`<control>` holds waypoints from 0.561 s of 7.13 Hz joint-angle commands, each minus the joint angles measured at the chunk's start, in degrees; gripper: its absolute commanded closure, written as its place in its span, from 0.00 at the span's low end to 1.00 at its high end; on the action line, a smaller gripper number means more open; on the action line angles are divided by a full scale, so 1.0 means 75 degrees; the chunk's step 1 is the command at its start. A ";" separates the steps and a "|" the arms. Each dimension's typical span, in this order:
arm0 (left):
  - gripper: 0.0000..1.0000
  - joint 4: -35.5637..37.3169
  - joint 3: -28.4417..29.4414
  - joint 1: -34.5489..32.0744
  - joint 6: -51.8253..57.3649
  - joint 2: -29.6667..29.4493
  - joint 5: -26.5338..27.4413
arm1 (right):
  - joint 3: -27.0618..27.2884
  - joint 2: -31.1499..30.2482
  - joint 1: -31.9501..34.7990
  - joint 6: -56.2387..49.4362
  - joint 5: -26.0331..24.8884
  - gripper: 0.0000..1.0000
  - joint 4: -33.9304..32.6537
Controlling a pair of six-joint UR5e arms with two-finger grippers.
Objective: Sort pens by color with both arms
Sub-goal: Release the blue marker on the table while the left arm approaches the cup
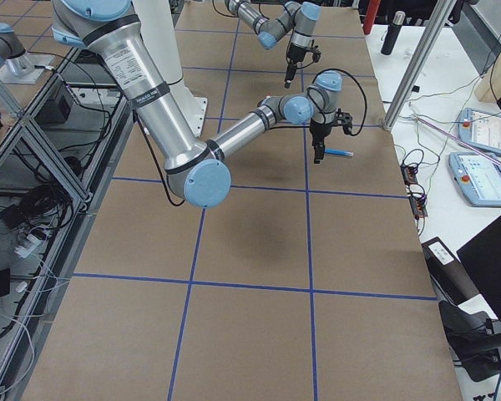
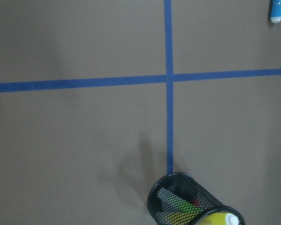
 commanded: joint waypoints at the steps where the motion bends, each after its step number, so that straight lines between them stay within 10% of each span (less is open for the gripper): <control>1: 0.02 0.0263 0.0199 0.0133 0.0029 -0.0236 -0.0316 | 0.0256 -0.0255 0.0022 -0.0018 0.0128 0.00 0.0000; 2: 0.42 0.0382 0.0176 0.0168 0.0017 -0.0283 -0.0316 | 0.0268 -0.0267 0.0022 -0.0018 0.0128 0.00 0.0000; 4: 0.47 0.0395 0.0164 0.0308 0.0029 -0.0260 -0.0316 | 0.0268 -0.0255 0.0022 -0.0018 0.0128 0.00 0.0000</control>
